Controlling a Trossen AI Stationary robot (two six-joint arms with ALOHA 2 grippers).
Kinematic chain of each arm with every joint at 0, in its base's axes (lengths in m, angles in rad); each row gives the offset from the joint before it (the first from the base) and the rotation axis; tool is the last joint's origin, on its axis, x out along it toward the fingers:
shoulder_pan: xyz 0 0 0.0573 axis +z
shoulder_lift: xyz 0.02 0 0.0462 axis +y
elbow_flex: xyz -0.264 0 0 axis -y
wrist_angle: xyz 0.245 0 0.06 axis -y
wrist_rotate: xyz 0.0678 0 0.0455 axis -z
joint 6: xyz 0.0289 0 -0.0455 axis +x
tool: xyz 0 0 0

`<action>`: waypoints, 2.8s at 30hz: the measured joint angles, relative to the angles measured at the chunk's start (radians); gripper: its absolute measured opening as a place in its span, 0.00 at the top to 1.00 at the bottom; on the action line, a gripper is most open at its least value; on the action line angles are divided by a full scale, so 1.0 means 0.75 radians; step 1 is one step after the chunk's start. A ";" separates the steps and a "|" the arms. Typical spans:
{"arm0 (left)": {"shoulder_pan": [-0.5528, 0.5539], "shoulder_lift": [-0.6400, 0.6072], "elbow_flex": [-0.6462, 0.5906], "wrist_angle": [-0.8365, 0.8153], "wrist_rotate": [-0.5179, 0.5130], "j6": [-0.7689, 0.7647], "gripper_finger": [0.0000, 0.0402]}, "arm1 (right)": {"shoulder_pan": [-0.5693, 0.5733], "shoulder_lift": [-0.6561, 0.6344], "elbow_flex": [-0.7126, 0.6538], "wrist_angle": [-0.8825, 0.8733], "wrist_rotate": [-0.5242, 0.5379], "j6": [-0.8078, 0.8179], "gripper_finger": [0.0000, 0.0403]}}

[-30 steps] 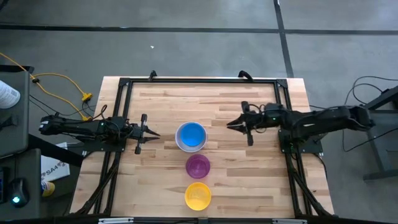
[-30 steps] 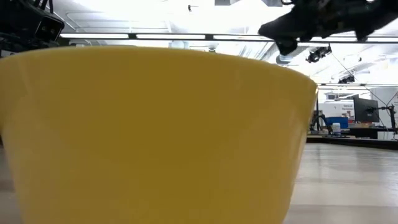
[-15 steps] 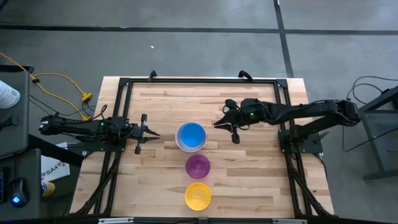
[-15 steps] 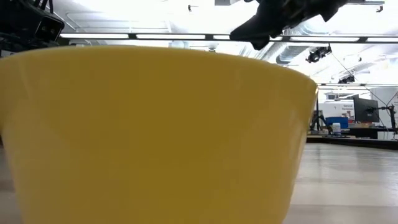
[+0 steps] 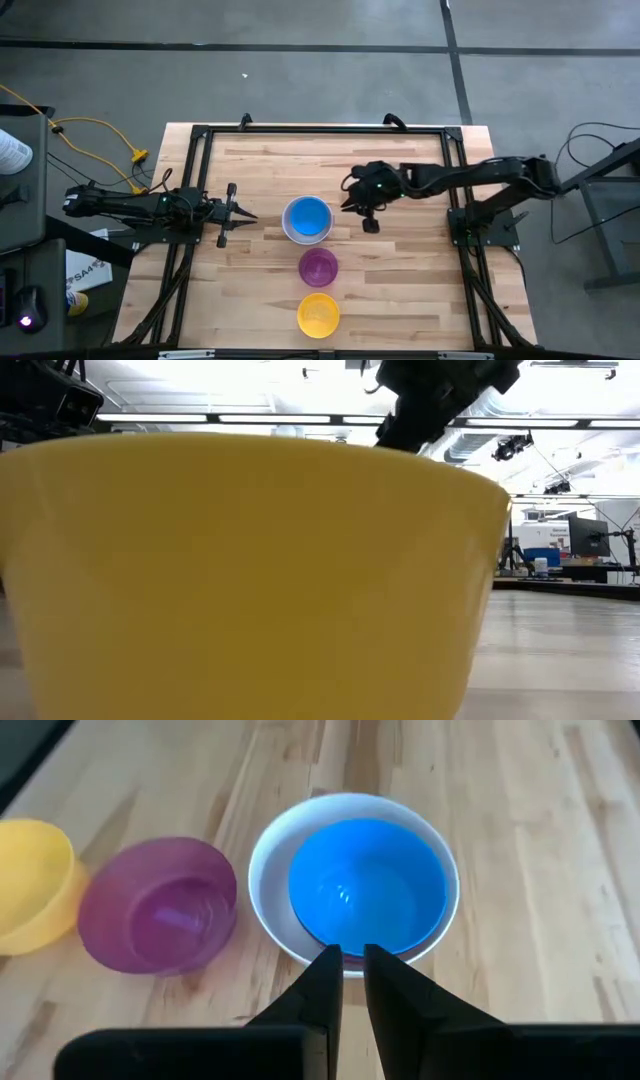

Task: Nest bowls inside each other
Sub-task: Stack the purple bowl on the blue bowl

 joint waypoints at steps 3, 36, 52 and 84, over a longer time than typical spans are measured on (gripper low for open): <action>0.000 0.000 0.000 0.000 0.000 0.000 0.87 | 0.001 0.066 0.042 -0.033 0.000 -0.017 0.90; 0.000 0.000 0.000 0.000 0.000 0.000 0.87 | 0.001 0.201 0.248 -0.089 0.045 -0.055 0.90; 0.000 0.000 0.000 0.000 0.000 0.000 0.87 | 0.037 0.228 0.346 -0.189 0.196 0.020 0.90; 0.000 0.000 0.000 0.000 0.000 0.000 0.87 | 0.208 0.395 0.434 -0.281 0.126 0.601 0.90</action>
